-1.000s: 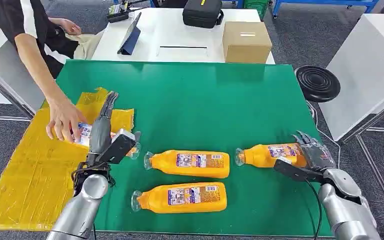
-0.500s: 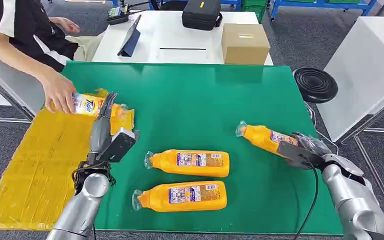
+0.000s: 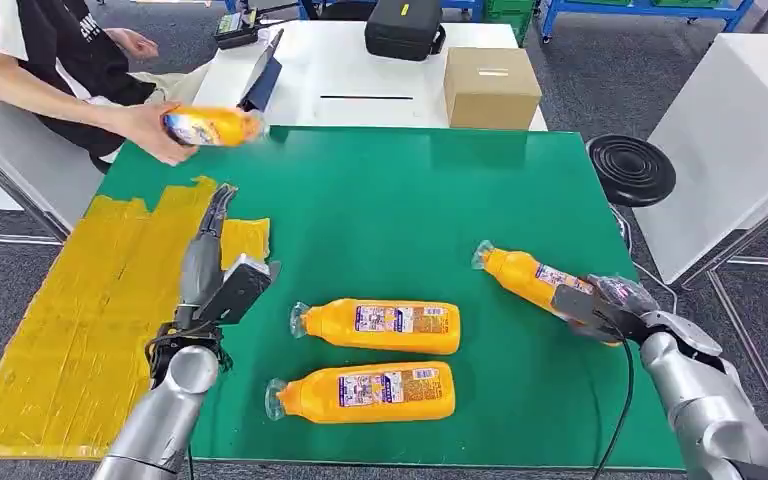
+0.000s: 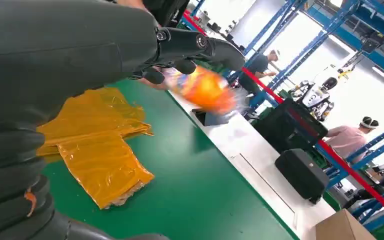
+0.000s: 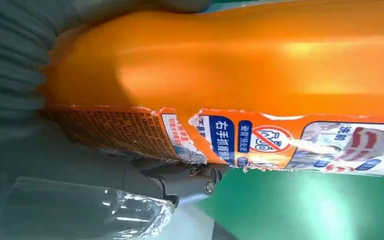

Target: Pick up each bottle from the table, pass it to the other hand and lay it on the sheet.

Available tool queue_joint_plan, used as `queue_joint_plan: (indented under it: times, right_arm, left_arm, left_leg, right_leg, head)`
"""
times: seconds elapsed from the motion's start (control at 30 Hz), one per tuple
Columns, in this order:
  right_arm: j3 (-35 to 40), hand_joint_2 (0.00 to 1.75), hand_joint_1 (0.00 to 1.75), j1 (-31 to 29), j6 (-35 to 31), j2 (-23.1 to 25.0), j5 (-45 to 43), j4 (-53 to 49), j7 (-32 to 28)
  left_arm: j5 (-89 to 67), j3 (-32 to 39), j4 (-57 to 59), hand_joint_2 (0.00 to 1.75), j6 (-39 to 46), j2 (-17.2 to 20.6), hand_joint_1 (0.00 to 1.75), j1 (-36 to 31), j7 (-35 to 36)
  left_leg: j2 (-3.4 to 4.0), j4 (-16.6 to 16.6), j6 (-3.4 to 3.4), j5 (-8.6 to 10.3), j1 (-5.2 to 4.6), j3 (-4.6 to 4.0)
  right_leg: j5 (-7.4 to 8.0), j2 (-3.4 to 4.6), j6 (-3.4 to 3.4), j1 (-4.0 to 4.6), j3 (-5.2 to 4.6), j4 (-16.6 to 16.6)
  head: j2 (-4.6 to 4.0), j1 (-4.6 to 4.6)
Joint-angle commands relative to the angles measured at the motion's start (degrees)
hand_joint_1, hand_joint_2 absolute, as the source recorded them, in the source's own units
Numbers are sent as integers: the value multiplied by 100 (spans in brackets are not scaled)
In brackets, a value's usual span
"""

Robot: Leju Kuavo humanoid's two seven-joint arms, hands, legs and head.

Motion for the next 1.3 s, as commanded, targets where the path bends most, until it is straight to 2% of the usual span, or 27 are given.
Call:
queue_joint_plan:
  times: [0.03, 0.2, 0.27, 0.3, 0.4, 0.5, 0.57, 0.63, 0.7, 0.87, 1.3]
  right_arm:
    - [-257, 175, 175, 581, -1516, 575, -433, -801, 594]
    - [-403, 175, 175, 663, -1604, 664, -587, -1069, 656]
    - [-804, 175, 175, 918, -2053, 919, -1030, -1745, 545]
    - [-973, 175, 175, 1141, -2380, 1069, -1233, -2300, 574]
    - [-1011, 175, 175, 1856, -3048, 1497, -1588, -3858, 569]
    - [-934, 175, 175, 1970, -3052, 1537, -1589, -4082, 628]
    - [-803, 175, 175, 2168, -3478, 1754, -1941, -4573, 197]
    - [-556, 175, 175, 2403, -3873, 1968, -1894, -5065, -77]
    - [-142, 175, 175, 2518, -3868, 1985, -2279, -5334, -534]
    - [-40, 175, 175, 2490, -3932, 1958, -2320, -5248, -531]
    - [-57, 175, 175, 2480, -3945, 1932, -2355, -5221, -544]
  left_arm:
    - [-11, 136, 186, 175, -7, -44, 0, 3, 34]
    - [-35, 133, 163, 175, -6, -56, 0, 23, 49]
    - [-72, 143, 163, 175, -12, -77, 0, 45, 79]
    - [-98, 149, 158, 175, 0, -85, 0, 70, 93]
    - [-136, 106, 146, 175, 35, -77, 0, 153, 89]
    - [-136, 93, 165, 175, 51, -80, 0, 147, 82]
    - [-153, -22, 256, 175, 30, -56, 0, 66, 60]
    - [-182, -204, 360, 175, -30, -63, 0, -34, 42]
    - [27, -385, 399, 175, -320, -92, 0, -167, -25]
    - [74, -468, 389, 175, -362, -71, 0, -234, 29]
    - [82, -469, 382, 175, -365, -53, 0, -221, 32]
  left_leg:
    - [0, -14, -38, 9, 10, 3]
    - [-4, -2, -5, 16, -4, -33]
    - [-1, -9, -25, 19, 0, -36]
    - [-5, -7, -12, 19, -5, -36]
    - [-4, -10, -15, 22, -8, -39]
    - [-18, -4, -1, 21, -13, -61]
    - [-22, -4, 2, 23, -15, -71]
    - [-21, -3, 4, 24, -16, -76]
    - [-18, -5, -17, 22, -10, -73]
    - [-25, -2, 4, 25, -14, -84]
    - [-22, -8, -11, 28, -18, -73]
  right_leg:
    - [14, -1, -16, 10, 7, -21]
    - [15, 4, 5, 7, -12, 1]
    - [22, 6, 0, 10, -15, -9]
    - [18, 3, 6, 8, -17, -5]
    - [17, -3, -1, 11, -20, -7]
    - [13, -19, 6, 8, -39, 1]
    - [13, -23, 8, 6, -50, 3]
    - [14, -23, 10, 6, -57, 4]
    - [14, -20, 0, 12, -55, 0]
    - [15, -27, 10, 9, -68, 2]
    - [16, -25, 2, 8, -54, -8]
  head:
    - [0, 2]
    - [0, 0]
    - [0, 2]
    - [0, 0]
    - [0, 0]
    - [0, 2]
    - [0, 0]
    - [0, 2]
    - [0, 0]
    - [0, 2]
    - [0, 2]
